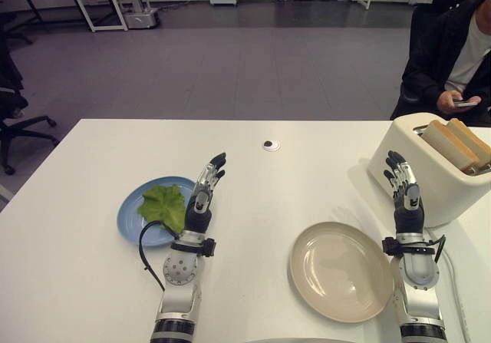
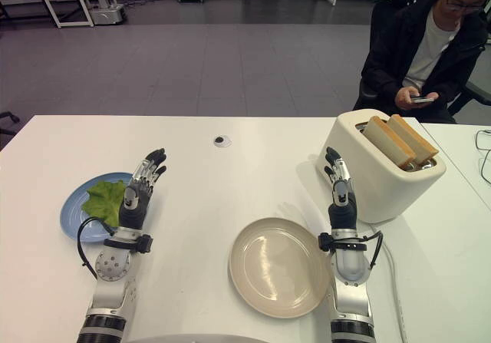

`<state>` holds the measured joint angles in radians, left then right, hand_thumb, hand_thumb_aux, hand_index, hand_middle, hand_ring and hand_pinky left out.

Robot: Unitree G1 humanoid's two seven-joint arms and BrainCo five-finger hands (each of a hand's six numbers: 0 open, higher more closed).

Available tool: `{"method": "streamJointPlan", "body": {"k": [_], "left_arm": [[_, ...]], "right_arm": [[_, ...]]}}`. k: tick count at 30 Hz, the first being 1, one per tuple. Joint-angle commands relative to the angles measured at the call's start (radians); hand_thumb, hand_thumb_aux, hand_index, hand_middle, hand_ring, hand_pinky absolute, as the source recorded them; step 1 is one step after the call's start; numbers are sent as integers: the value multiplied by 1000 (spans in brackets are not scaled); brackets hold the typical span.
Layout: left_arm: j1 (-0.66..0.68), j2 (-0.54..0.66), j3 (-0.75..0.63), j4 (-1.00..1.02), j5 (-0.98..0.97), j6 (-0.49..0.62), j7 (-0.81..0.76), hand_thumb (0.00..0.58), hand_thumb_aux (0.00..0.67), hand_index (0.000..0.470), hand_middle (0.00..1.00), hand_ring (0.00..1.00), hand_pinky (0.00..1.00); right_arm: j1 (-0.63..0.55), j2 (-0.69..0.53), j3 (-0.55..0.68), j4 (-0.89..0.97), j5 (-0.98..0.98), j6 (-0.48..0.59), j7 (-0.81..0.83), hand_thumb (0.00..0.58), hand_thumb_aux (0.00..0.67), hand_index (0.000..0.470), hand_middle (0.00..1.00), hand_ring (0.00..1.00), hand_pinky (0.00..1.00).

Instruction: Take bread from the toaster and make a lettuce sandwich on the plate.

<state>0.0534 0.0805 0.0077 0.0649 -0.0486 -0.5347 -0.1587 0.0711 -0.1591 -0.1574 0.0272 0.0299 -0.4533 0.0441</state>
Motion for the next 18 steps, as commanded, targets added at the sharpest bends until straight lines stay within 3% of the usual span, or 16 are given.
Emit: {"method": "streamJointPlan", "body": {"k": [1,18], "left_arm": [[-12,-1,-6,14,10,-1,0,0,0,0,0,0,0],[-23,0,-5,22,10,-7,1,0,0,0,0,0,0]], "right_arm": [[-9,-2,-10,6,2,19,-4,0,0,0,0,0,0],[-24,-8,-12,27,-4,13,-8,0,0,0,0,0,0]]}}
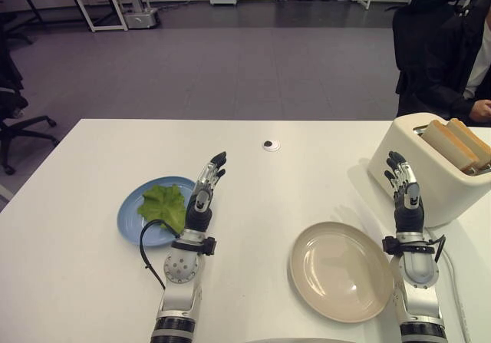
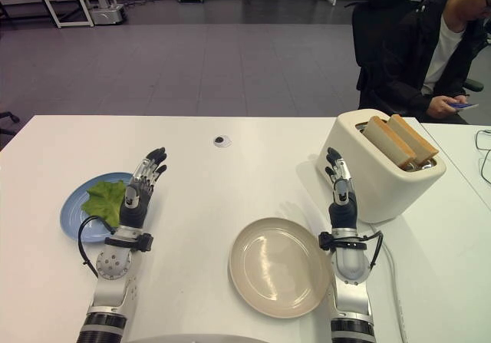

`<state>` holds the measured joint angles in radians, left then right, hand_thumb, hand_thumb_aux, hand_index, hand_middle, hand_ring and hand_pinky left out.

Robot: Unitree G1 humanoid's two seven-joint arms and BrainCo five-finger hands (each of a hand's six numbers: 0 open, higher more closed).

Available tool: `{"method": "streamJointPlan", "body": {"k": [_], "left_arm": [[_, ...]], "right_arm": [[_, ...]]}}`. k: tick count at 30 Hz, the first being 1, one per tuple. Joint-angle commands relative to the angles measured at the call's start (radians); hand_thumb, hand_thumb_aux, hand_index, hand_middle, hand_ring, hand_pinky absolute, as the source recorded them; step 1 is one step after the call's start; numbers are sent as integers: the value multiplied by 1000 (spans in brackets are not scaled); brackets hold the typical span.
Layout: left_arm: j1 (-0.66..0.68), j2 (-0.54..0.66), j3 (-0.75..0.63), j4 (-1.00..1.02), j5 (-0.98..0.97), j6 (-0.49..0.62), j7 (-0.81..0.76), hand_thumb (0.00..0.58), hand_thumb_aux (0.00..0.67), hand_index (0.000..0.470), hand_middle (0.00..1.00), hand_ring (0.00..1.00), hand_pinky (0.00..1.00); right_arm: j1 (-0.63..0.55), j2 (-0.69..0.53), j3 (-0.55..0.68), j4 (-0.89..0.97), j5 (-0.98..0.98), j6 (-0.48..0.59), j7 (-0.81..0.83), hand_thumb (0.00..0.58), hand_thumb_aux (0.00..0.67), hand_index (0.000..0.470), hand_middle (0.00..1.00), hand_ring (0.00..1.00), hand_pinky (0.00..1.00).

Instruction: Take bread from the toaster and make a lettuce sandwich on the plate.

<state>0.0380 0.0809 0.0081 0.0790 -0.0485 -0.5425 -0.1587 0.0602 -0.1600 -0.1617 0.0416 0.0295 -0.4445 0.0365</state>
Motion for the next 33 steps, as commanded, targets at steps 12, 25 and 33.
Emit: {"method": "streamJointPlan", "body": {"k": [12,25,33], "left_arm": [[-2,-2,-5,5,9,-1,2,0,0,0,0,0,0],[25,3,13,-2,3,-19,16,0,0,0,0,0,0],[30,4,15,-1,1,-25,22,0,0,0,0,0,0]], "right_arm": [[-63,-295,-130,-199,-92,58,106,0,0,0,0,0,0],[-297,-720,-214,333,-317,93,60,0,0,0,0,0,0],[-495,-794,-73,845,-373,-22,-15,212,137,96,0,0,0]]}}
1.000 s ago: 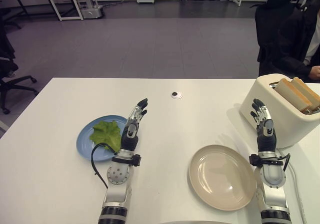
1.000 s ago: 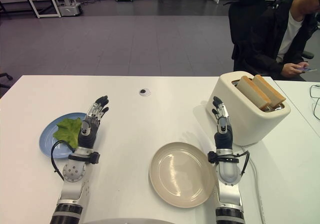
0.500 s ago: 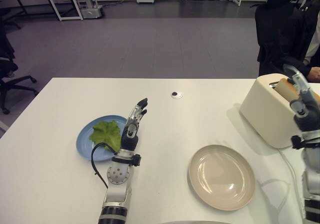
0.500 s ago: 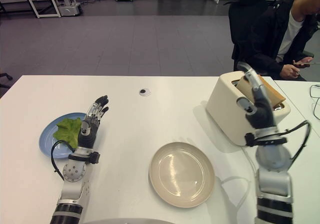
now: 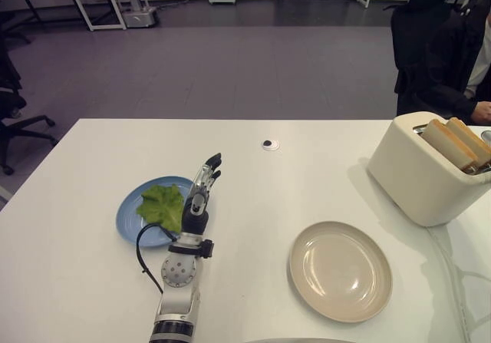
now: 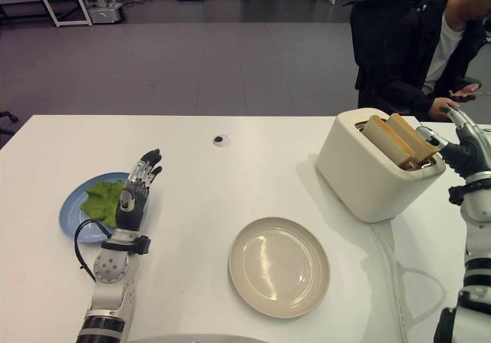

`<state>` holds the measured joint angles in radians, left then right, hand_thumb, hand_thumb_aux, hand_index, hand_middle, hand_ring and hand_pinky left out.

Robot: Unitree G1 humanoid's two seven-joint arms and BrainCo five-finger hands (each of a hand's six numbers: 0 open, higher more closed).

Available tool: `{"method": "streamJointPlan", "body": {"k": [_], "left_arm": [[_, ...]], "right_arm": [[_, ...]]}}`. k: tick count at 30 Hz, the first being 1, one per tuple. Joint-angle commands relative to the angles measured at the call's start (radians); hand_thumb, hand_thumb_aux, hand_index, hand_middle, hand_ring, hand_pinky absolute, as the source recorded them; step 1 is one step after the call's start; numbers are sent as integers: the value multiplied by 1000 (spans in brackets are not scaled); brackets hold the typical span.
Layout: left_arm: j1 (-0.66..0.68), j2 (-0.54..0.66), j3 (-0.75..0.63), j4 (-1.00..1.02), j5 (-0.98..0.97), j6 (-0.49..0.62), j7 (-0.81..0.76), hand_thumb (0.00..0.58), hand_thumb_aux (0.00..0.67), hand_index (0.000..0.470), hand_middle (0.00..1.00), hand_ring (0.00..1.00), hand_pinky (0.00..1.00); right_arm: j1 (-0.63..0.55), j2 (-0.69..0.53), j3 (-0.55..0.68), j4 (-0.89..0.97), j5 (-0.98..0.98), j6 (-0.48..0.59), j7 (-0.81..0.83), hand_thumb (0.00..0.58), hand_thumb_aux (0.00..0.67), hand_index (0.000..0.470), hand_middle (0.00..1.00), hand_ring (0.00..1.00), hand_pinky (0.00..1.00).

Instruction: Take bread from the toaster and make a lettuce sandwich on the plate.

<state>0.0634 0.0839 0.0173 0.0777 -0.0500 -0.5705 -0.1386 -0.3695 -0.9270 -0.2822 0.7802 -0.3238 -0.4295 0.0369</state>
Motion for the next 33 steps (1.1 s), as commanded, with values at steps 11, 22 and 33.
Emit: {"method": "streamJointPlan", "body": {"k": [11,22,33], "left_arm": [[13,2,6,-8,2,1,6,0,0,0,0,0,0],[14,6,11,-8,0,0,5,0,0,0,0,0,0],[-8,-6,5,16,11,-8,9,0,0,0,0,0,0]], "right_arm": [[-160,-41,164,330,-17,-107,-63,480,391,275,0,0,0],[-163,-22,144,220,78,-168,-24,580,670,470,0,0,0],[-181,7,-27,-68,303,-187,-21,580,670,470,0,0,0]]}}
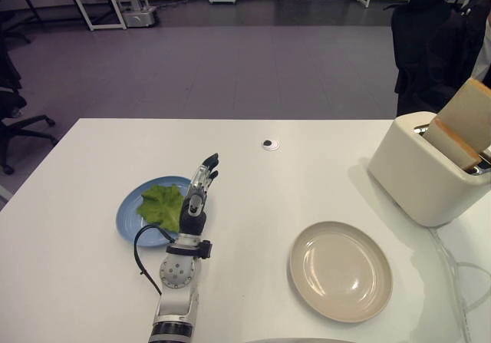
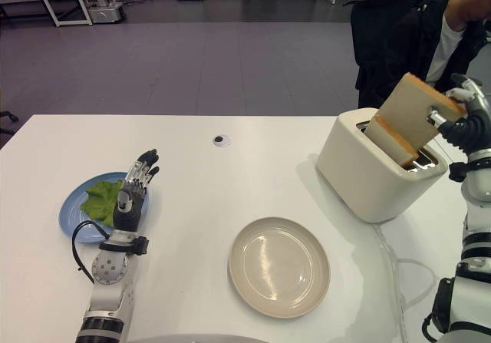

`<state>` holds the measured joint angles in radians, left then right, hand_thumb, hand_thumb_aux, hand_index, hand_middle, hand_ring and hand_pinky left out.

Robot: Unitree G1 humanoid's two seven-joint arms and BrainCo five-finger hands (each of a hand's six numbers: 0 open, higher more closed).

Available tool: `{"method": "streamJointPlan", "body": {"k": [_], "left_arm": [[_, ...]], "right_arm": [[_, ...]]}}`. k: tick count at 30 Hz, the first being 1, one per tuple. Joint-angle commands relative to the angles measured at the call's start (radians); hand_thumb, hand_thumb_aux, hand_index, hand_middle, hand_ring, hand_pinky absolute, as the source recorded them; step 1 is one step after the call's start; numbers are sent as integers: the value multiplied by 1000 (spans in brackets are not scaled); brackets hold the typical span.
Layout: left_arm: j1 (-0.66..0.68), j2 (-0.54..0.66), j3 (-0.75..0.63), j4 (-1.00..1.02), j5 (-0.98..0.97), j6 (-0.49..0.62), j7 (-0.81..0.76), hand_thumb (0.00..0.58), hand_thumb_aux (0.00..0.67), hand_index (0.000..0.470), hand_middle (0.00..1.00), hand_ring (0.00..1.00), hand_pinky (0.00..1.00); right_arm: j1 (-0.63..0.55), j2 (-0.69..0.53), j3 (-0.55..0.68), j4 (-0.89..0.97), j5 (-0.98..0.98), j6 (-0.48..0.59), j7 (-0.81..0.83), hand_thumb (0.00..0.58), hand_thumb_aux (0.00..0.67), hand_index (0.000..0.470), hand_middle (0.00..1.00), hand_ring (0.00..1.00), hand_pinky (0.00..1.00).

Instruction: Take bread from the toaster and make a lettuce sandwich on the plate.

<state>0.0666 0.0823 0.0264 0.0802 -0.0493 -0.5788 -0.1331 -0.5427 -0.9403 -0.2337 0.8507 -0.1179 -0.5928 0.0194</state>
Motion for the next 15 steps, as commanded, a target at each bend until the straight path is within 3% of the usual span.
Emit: {"method": "streamJointPlan", "body": {"k": [1,5,9,12,15], "left_arm": [[-12,-6,-5,14,11,0,5,0,0,0,0,0,0],[-13,-9,-9,13,14,0,7,0,0,0,0,0,0],[-9,-10,-14,6,15,4,8,0,0,0,0,0,0],[-5,-10,-17,-4,16,9,8,0,0,0,0,0,0],[-3,-8,-17,-8,15,11,8,0,0,0,0,0,0]], "right_arm": [[1,37,-96,-229,147,-24,13,580,670,470,0,0,0],[118,99,-64,-653,379,95,184,580,670,470,0,0,0],[345,84,35,-996,644,285,484,580,670,470,0,0,0],[518,54,79,-1104,721,383,695,580,670,470,0,0,0],[619,40,134,-1086,629,402,815,580,670,470,0,0,0]]}}
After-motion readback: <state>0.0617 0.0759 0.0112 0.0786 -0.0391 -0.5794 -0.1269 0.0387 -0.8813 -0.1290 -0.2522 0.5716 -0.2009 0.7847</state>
